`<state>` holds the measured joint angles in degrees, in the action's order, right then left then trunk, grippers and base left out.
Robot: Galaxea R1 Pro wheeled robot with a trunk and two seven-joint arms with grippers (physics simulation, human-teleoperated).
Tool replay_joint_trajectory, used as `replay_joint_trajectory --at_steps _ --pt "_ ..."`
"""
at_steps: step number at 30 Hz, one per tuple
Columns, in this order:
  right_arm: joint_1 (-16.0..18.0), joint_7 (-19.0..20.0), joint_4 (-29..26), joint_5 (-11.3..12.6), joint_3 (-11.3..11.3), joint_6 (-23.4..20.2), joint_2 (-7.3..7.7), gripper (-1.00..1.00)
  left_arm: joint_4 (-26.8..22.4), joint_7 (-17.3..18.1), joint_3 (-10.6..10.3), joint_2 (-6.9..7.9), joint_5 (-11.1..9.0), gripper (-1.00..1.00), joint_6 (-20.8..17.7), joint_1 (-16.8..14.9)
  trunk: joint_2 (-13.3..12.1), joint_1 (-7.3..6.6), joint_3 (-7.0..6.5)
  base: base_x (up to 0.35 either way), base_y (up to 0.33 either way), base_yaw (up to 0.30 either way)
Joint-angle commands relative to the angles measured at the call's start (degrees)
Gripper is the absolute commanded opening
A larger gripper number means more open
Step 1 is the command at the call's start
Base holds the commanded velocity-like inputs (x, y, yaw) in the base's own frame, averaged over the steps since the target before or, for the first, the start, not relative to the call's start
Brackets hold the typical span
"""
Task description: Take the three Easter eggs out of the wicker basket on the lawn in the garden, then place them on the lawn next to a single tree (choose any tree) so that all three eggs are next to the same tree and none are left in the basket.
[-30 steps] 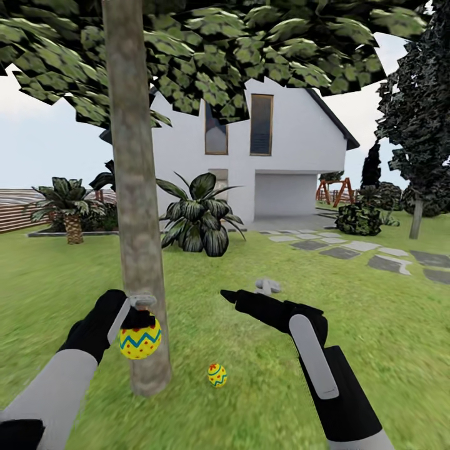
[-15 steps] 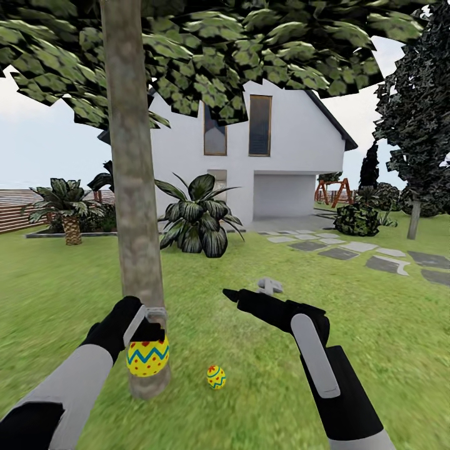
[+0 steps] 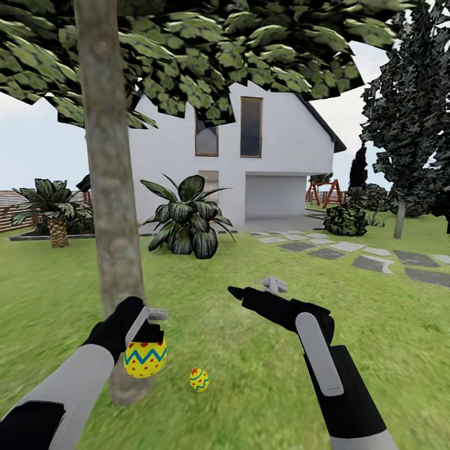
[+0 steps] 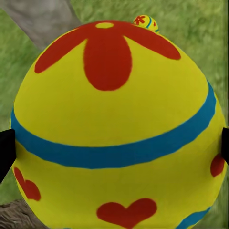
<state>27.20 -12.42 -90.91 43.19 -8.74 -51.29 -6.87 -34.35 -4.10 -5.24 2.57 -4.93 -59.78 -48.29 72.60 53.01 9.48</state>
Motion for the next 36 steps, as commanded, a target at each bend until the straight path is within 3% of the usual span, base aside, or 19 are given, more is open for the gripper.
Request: replay_joint_trajectory --at_steps 1,16,20,23,36 --pt "0.05 -0.59 -0.05 0.59 -0.05 -0.13 -0.03 1.00 -0.05 -0.45 -0.38 0.07 -0.52 -1.00 -0.22 -0.05 0.06 0.01 0.09 0.087 -0.227 -0.002" --pt "0.05 -0.50 -0.05 0.58 0.31 -3.13 -0.08 1.00 -0.41 -0.34 -0.24 -0.01 -0.59 -1.00 -0.22 -0.10 0.06 0.01 1.19 0.056 -0.074 0.000" --pt "0.05 -0.50 -0.05 0.58 0.40 -3.21 -0.08 1.00 -0.28 -0.48 -0.21 -0.02 -0.59 -1.00 -0.22 -0.13 -1.55 -0.86 0.85 0.000 0.000 0.000" --pt "0.05 -0.50 -0.02 0.62 1.75 -3.26 -0.08 1.00 -0.01 -0.61 -0.21 -0.32 -0.50 -1.00 -0.22 -0.14 -2.75 -1.52 0.59 0.000 0.000 0.000" --pt "0.05 -0.50 0.03 0.68 3.15 -3.35 -0.08 1.00 0.12 -0.36 -0.21 -0.72 -0.83 -1.00 -0.22 -0.15 -1.95 -1.08 2.18 0.000 0.000 0.000"
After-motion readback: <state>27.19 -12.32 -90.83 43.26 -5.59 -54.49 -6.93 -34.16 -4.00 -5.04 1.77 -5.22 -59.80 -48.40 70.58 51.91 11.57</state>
